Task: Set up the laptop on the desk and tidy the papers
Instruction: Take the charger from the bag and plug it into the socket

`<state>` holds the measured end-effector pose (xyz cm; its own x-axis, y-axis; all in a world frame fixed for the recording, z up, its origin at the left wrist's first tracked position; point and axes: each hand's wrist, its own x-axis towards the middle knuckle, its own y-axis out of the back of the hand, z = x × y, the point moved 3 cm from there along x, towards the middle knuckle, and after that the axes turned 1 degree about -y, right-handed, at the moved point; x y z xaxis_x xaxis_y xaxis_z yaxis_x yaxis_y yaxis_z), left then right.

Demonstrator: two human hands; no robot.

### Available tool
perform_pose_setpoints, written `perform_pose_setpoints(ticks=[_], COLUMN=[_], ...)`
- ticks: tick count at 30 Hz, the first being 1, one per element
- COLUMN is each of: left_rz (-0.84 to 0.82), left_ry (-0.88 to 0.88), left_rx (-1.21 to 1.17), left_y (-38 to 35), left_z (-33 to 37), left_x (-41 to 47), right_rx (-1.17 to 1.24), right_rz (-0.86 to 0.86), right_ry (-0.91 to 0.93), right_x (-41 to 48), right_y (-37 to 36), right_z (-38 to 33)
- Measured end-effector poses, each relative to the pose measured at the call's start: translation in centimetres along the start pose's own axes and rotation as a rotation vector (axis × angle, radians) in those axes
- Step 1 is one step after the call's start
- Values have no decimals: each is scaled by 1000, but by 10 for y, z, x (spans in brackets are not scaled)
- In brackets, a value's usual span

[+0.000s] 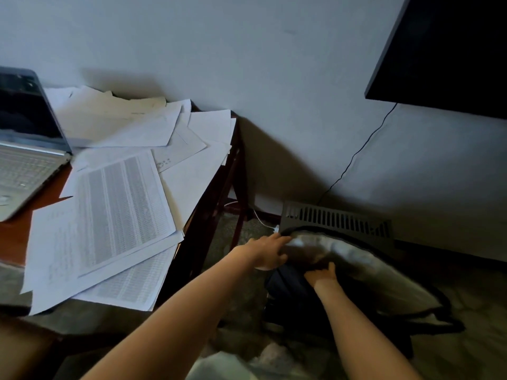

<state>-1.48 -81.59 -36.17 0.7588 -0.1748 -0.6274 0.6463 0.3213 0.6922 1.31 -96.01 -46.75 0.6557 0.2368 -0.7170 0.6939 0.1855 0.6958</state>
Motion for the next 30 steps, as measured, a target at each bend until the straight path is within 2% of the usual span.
perform_pose_setpoints(ticks=[1, 2, 6, 9, 13, 18, 25, 28, 30], left_rz=[-4, -11, -26, 6, -27, -32, -15, 22, 41], left_ry=[-1, -6, -24, -26, -18, 28, 80, 31, 14], left_rx=[8, 25, 92, 65, 74, 49, 124, 85, -57], left_y=[0, -1, -6, -5, 5, 10, 10, 14, 13], left_z=[0, -1, 1, 5, 15, 29, 42, 46, 47], left_x=[-2, -5, -14, -11, -2, 5, 12, 11, 14], right_rx=[26, -67, -49, 87, 234, 561, 643, 858, 1045], right_rz=[9, 14, 189, 340, 442, 656, 1013, 1130, 1111], right_ry=[-22, -53, -160, -186, -173, -151, -15, 120, 183], right_x=[-3, -10, -36, -53, -74, -92, -134, -150, -153], right_y=[10, 22, 56, 76, 96, 133, 193, 220, 235], right_z=[3, 3, 22, 37, 55, 69, 44, 33, 35])
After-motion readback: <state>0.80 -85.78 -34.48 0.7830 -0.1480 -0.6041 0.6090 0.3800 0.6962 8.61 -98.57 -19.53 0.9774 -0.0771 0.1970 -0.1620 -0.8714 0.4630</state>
